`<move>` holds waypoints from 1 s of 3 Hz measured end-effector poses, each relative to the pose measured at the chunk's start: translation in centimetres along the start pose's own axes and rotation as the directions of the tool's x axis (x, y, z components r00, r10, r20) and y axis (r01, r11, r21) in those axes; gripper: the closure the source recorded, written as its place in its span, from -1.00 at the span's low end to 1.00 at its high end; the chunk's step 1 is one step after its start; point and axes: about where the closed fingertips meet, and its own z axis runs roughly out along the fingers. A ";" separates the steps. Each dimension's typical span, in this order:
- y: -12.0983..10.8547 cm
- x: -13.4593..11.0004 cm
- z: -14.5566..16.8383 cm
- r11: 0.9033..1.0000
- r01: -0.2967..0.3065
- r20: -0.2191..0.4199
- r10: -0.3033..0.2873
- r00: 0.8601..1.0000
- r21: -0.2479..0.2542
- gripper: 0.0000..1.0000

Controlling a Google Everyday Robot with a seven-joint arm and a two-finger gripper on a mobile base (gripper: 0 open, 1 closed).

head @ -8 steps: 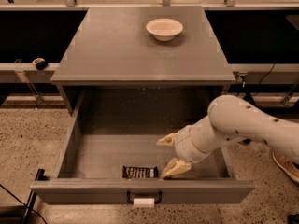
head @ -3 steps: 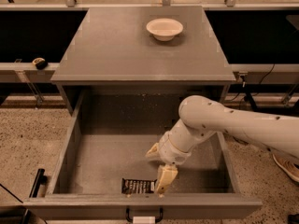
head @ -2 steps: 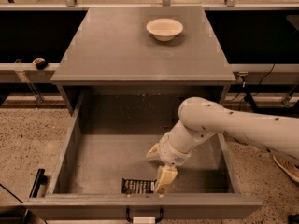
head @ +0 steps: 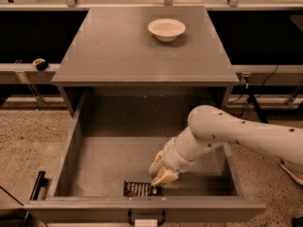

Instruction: Pick rxbar chocolate from top drawer and place on counter

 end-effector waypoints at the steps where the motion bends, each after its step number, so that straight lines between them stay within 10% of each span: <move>1: 0.2 -0.1 0.1 1.000 0.028 0.019 -0.028 0.999 0.007 -0.08; 3: 0.7 -0.4 0.6 0.998 0.056 0.034 -0.055 0.998 -0.023 -0.84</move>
Offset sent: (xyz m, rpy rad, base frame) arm -0.0068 0.0019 0.0006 0.0469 -0.0179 0.0711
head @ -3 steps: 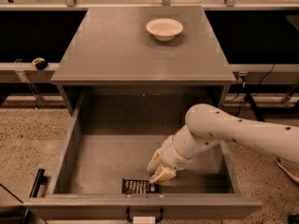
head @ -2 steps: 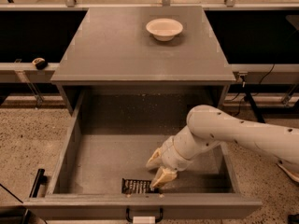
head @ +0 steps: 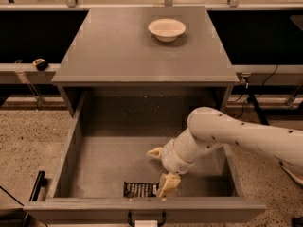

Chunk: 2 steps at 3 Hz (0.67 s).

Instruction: Pick rxbar chocolate from top drawer and place on counter

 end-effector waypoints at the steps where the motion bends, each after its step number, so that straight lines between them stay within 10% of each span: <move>1: 0.2 -0.1 0.3 1.000 0.005 -0.001 -0.005 1.000 -0.011 -1.00; 2: 0.2 -0.1 0.3 1.000 0.005 -0.001 -0.005 1.000 -0.011 -1.00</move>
Offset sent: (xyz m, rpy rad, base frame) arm -0.0028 0.0022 -0.0015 -0.0020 0.0060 0.0102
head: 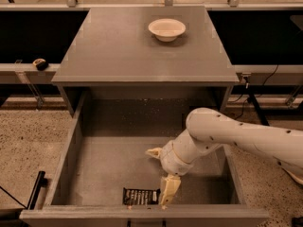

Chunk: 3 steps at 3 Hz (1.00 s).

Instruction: Pick rxbar chocolate from top drawer and place on counter

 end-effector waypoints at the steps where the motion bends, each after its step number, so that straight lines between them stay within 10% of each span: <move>1: 0.2 0.2 0.1 1.000 0.008 0.014 -0.008 1.000 0.020 -1.00; 3: 0.8 1.6 2.0 0.997 0.064 0.073 -0.066 0.995 0.032 -1.00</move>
Offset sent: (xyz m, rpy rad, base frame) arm -0.0101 -0.0118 -0.0300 0.1410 -0.0773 0.0369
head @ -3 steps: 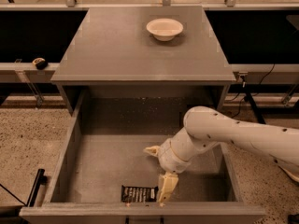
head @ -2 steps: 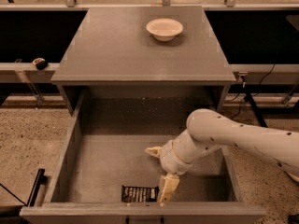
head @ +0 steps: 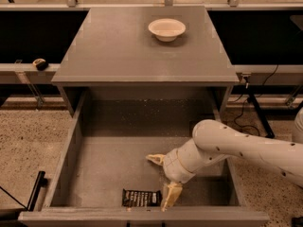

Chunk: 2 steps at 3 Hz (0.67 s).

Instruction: Pick rxbar chocolate from top drawer and place on counter

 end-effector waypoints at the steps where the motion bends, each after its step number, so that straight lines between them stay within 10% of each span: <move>1: 0.0 0.0 0.1 1.000 0.013 0.010 -0.013 1.000 -0.001 -1.00; 2: -0.1 0.0 0.0 1.000 0.013 0.010 -0.013 1.000 -0.001 -0.65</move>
Offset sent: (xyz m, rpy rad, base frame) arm -0.0062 0.0042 -0.0108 0.0689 -0.0807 0.0654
